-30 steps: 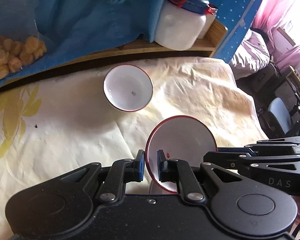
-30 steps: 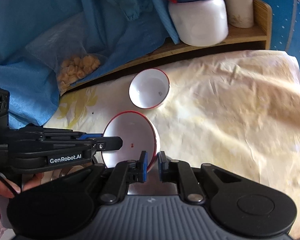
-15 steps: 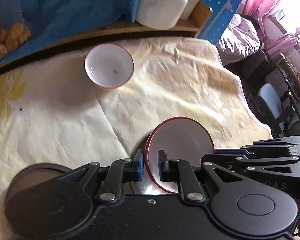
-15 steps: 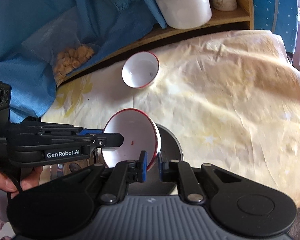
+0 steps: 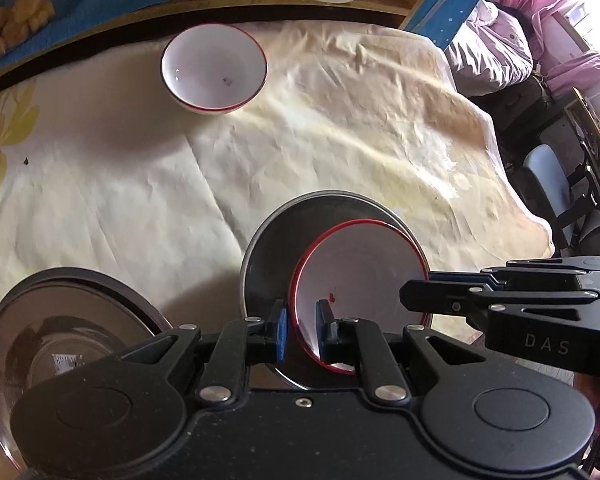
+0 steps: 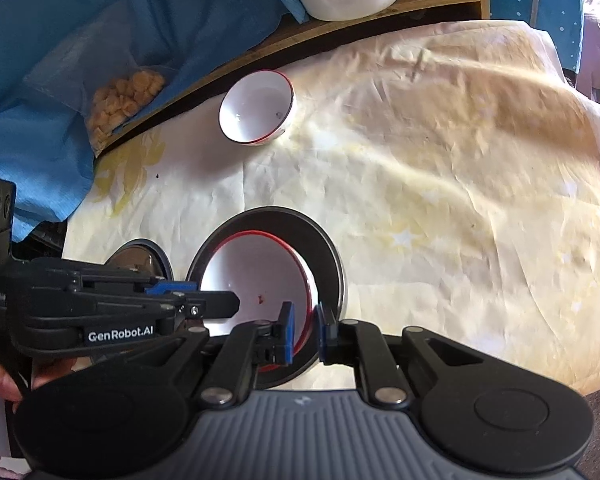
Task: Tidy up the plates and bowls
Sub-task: 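Lower the white bowl into the steel bowl with the left tool while the right tool guides it, then open the left tool off the white bowl while the right tool opens too, then move the left tool to the remaining white bowl while the right tool approaches it, then close the left tool on the white bowl rim while the right tool grips it too, then lift the white bowl with the left tool while the right tool carries it toward the steel bowl, then lower the white bowl into the steel bowl with the left tool while the right tool guides it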
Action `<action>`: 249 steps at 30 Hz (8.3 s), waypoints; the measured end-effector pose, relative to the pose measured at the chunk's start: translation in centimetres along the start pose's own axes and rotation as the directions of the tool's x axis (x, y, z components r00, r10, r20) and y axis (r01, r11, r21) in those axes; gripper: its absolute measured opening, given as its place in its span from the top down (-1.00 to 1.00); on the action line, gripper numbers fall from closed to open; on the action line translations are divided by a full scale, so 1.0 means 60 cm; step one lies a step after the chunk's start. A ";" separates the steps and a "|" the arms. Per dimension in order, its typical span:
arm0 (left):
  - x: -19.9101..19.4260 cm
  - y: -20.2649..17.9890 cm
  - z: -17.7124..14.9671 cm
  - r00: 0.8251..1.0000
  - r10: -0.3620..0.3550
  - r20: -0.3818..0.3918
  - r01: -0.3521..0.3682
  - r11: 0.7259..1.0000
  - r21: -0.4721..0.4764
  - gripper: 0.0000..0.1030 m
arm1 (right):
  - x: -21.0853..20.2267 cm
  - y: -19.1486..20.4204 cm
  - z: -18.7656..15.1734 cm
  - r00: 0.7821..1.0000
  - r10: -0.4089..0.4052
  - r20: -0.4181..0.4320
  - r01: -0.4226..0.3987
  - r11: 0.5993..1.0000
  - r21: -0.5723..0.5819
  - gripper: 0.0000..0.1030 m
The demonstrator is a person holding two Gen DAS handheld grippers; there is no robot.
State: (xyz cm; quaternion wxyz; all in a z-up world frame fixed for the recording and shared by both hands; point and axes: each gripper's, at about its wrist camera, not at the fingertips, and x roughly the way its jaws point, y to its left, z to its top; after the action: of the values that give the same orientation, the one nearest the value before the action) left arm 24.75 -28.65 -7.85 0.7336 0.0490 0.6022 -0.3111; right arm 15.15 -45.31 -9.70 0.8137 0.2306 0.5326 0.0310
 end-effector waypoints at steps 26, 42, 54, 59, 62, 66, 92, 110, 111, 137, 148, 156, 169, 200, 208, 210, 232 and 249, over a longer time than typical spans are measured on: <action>0.004 0.010 0.003 1.000 0.017 -0.010 -0.017 0.998 -0.054 0.62 | 0.019 0.010 0.011 1.000 -0.014 0.003 0.014 0.997 -0.080 0.69; -0.025 0.010 0.005 1.000 0.019 0.016 -0.018 0.999 -0.048 0.58 | 0.000 0.008 0.007 0.999 -0.020 0.037 0.023 0.996 -0.084 0.63; -0.084 0.026 0.022 0.992 0.047 0.113 -0.039 0.997 -0.071 0.28 | -0.029 0.006 0.013 0.994 -0.034 0.105 0.044 0.995 -0.092 0.18; -0.092 0.035 0.039 0.982 0.109 0.156 -0.098 0.992 -0.078 -0.10 | -0.026 -0.001 0.027 0.991 -0.042 0.131 0.052 0.995 -0.079 -0.21; -0.092 0.041 0.054 0.973 0.150 0.174 -0.138 0.987 -0.078 -0.34 | -0.027 -0.008 0.044 0.988 -0.042 0.149 0.052 0.996 -0.068 -0.39; -0.091 0.055 0.072 0.963 0.190 0.191 -0.171 0.979 -0.115 -0.71 | -0.028 -0.016 0.066 0.982 -0.053 0.181 0.064 0.996 -0.056 -0.77; 0.019 0.190 0.178 0.955 0.201 0.218 -0.091 0.898 -0.430 -0.98 | 0.065 -0.033 0.157 0.962 -0.110 0.249 0.153 0.975 -0.160 -1.00; 0.059 0.180 0.189 0.956 0.222 0.191 -0.103 0.867 -0.487 -0.98 | 0.137 -0.013 0.236 0.973 -0.057 0.223 0.129 0.936 -0.327 -0.92; 0.061 0.181 0.188 0.956 0.225 0.188 -0.106 0.863 -0.493 -0.98 | 0.140 -0.012 0.237 0.974 -0.055 0.221 0.128 0.935 -0.332 -0.92; 0.088 0.151 0.205 0.949 0.264 0.171 -0.172 0.891 -0.421 -0.72 | 0.178 0.012 0.252 0.986 0.002 0.169 0.066 0.916 -0.396 0.02; 0.085 0.139 0.210 0.950 0.243 0.198 -0.154 0.912 -0.380 -0.15 | 0.185 0.016 0.255 0.988 0.039 0.146 0.020 0.922 -0.386 0.51; 0.084 0.134 0.210 0.953 0.211 0.217 -0.120 0.921 -0.371 0.47 | 0.189 0.015 0.256 0.989 0.055 0.134 -0.003 0.933 -0.360 0.66; 0.081 0.138 0.200 0.952 0.181 0.249 -0.072 0.917 -0.392 0.85 | 0.191 0.019 0.254 0.988 0.066 0.140 -0.014 0.938 -0.347 0.77; 0.026 0.128 0.173 0.947 0.095 0.308 0.044 0.909 -0.415 0.87 | 0.125 0.010 0.239 0.974 0.112 0.195 -0.047 0.950 -0.308 0.79; -0.003 0.108 0.150 0.944 0.028 0.328 0.114 0.906 -0.408 0.87 | 0.068 0.013 0.211 0.968 0.113 0.225 -0.041 0.953 -0.302 0.78; -0.007 0.100 0.145 0.945 0.023 0.326 0.115 0.911 -0.396 0.87 | 0.060 0.015 0.203 0.967 0.108 0.230 -0.035 0.954 -0.299 0.78; -0.039 0.050 0.056 0.962 -0.068 0.266 0.155 0.935 -0.319 0.87 | -0.010 0.004 0.088 0.972 0.094 0.214 -0.037 0.966 -0.257 0.77; -0.014 0.022 -0.012 0.979 -0.103 0.174 0.153 0.940 -0.305 0.87 | -0.017 -0.018 0.002 0.989 0.059 0.135 -0.028 0.976 -0.217 0.76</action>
State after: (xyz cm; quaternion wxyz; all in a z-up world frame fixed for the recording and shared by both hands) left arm 24.76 -26.92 -7.71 0.7548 -0.1333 0.5872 -0.2603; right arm 14.62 -46.60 -9.21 0.8685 0.1546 0.4623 0.0899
